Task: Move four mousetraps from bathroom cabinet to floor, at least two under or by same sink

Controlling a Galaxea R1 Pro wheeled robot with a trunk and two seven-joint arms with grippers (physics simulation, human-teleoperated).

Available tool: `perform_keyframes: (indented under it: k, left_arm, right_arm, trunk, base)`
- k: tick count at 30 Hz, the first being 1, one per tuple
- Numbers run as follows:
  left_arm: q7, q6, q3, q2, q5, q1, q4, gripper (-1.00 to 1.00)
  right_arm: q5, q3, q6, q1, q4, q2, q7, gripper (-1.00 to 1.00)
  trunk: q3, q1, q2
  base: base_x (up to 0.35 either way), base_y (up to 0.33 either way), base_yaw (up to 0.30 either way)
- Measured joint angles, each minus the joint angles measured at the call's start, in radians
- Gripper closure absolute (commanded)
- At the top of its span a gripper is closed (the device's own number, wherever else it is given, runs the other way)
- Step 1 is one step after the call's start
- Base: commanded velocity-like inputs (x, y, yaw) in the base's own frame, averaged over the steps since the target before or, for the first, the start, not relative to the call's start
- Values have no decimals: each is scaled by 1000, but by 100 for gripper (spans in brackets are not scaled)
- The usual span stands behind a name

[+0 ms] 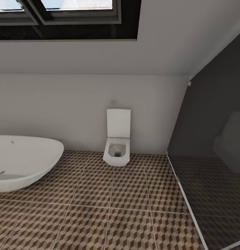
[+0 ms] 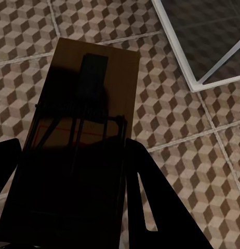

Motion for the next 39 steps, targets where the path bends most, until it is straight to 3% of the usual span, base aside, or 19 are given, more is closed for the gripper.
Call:
perform_keyframes:
  k: [39]
  left_arm:
    - [0,0,0,0,0,0,0,100]
  right_arm:
    - [0,0,0,0,0,0,0,100]
  trunk:
    - [0,0,0]
  base:
    - [0,0,0]
